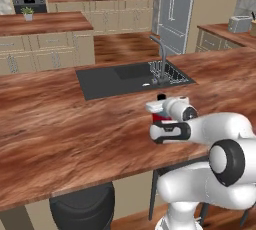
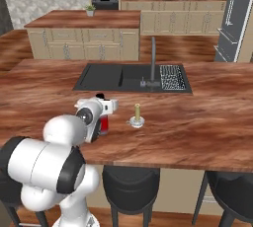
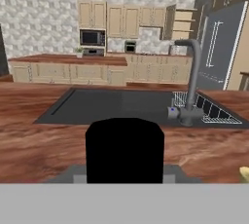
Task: Open the cabinet directly in front. Then move the liquor and the mug to the dining counter with the candle on it.
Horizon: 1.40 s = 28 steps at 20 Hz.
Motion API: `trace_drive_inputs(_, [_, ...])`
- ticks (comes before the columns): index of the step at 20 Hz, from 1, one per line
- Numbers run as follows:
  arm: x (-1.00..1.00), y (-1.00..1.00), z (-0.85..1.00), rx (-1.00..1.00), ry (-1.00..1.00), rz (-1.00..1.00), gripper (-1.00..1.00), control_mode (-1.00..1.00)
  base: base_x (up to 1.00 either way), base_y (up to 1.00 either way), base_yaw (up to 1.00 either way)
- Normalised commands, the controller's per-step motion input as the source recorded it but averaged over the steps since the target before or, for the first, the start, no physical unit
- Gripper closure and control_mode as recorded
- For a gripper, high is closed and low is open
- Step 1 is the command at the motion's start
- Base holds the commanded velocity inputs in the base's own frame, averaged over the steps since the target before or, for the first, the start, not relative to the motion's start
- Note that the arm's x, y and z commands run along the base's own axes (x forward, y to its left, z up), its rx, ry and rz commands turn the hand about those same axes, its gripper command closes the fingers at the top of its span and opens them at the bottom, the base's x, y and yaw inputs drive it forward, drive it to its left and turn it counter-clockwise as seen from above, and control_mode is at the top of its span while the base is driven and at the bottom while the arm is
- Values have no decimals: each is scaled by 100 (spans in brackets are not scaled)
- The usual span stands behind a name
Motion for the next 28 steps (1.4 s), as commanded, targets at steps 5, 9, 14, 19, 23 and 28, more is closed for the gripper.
trace_drive_inputs(5, [39, 0, -18, -1, -4, 0, 100, -100, 0, 0, 0])
trace_drive_inputs(9, [5, 0, -8, 0, -1, 0, 100, -100, 0, 0, 0])
trace_drive_inputs(14, [0, 0, -11, 0, -7, 0, 100, -100, 0, 0, 0])
trace_drive_inputs(19, [0, 0, 0, 0, -1, 0, 100, -100, 0, 0, 0])
trace_drive_inputs(23, [0, 0, 0, 0, 0, 0, -100, -100, 0, 0, 0])
trace_drive_inputs(28, [0, 0, 7, 0, 0, 0, -100, -100, 0, 0, 0])
